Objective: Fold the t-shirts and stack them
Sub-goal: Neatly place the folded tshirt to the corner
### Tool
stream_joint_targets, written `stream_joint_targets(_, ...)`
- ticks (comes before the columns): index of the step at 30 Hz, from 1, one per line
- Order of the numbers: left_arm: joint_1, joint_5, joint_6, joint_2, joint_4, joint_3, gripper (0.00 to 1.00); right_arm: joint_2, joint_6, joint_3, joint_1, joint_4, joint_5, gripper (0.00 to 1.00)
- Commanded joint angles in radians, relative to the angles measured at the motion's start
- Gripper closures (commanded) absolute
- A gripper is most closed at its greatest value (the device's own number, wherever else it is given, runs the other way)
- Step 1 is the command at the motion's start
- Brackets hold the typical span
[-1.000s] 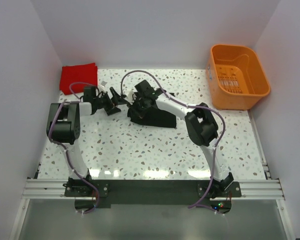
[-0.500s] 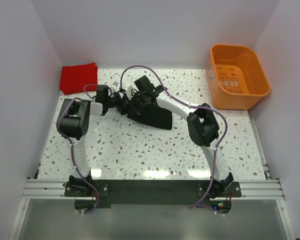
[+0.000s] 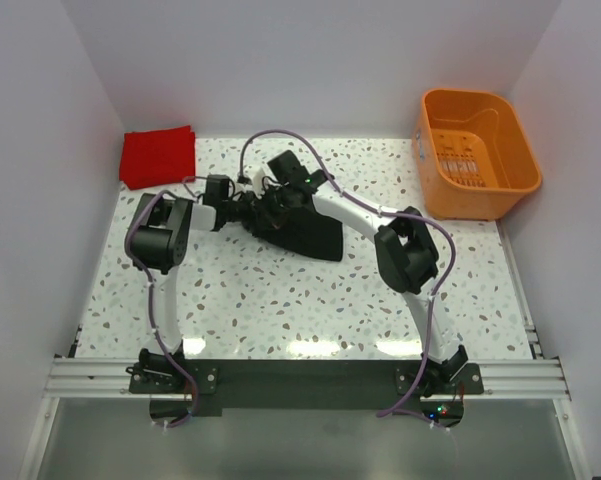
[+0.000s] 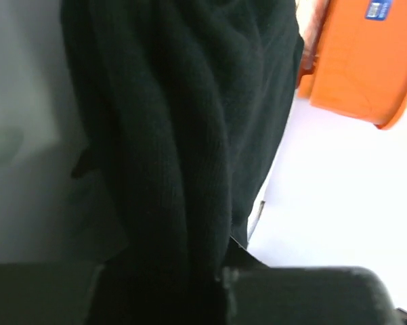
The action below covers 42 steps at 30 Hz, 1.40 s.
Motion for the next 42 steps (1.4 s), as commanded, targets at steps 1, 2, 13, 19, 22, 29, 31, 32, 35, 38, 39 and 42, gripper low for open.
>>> stream_joint_targets(1,0.010,-0.057,0.198,0.001,-0.169,0.154,0.90,-0.056,0.027,0.035,0.006,0.044,-0.018,0.94)
stream_joint_targets(2,0.016,-0.066,0.237,0.006,-0.259,0.188,0.93,-0.063,0.038,0.029,-0.001,0.044,-0.018,0.86)
stream_joint_targets(13,0.088,-0.275,0.901,0.156,-0.930,0.847,1.00,-0.243,0.038,-0.061,-0.145,-0.040,0.034,0.01)
stream_joint_targets(19,0.166,-0.319,1.090,0.214,-1.028,1.075,1.00,-0.292,-0.019,-0.093,-0.175,-0.106,0.071,0.01)
stream_joint_targets(22,0.207,-0.324,1.160,0.202,-1.034,1.113,1.00,-0.298,-0.034,-0.113,-0.180,-0.114,0.077,0.01)
stream_joint_targets(29,0.238,-0.394,1.355,0.103,-0.966,1.067,1.00,-0.286,-0.040,-0.121,-0.180,-0.117,0.076,0.01)
stream_joint_targets(31,0.247,-0.391,1.366,0.092,-0.938,1.065,1.00,-0.283,-0.045,-0.120,-0.180,-0.121,0.077,0.01)
stream_joint_targets(32,0.255,-0.391,1.371,0.089,-0.932,1.078,1.00,-0.284,-0.046,-0.121,-0.180,-0.123,0.077,0.01)
stream_joint_targets(35,0.270,-0.376,1.380,0.087,-0.910,1.096,1.00,-0.290,-0.048,-0.127,-0.180,-0.125,0.074,0.01)
stream_joint_targets(38,0.286,-0.393,1.369,0.079,-0.867,1.101,1.00,-0.298,-0.053,-0.132,-0.180,-0.128,0.079,0.01)
stream_joint_targets(39,0.289,-0.396,1.365,0.079,-0.849,1.105,1.00,-0.300,-0.054,-0.133,-0.180,-0.129,0.079,0.01)
stream_joint_targets(42,0.304,-0.399,1.355,0.082,-0.828,1.125,1.00,-0.301,-0.059,-0.136,-0.180,-0.132,0.082,0.01)
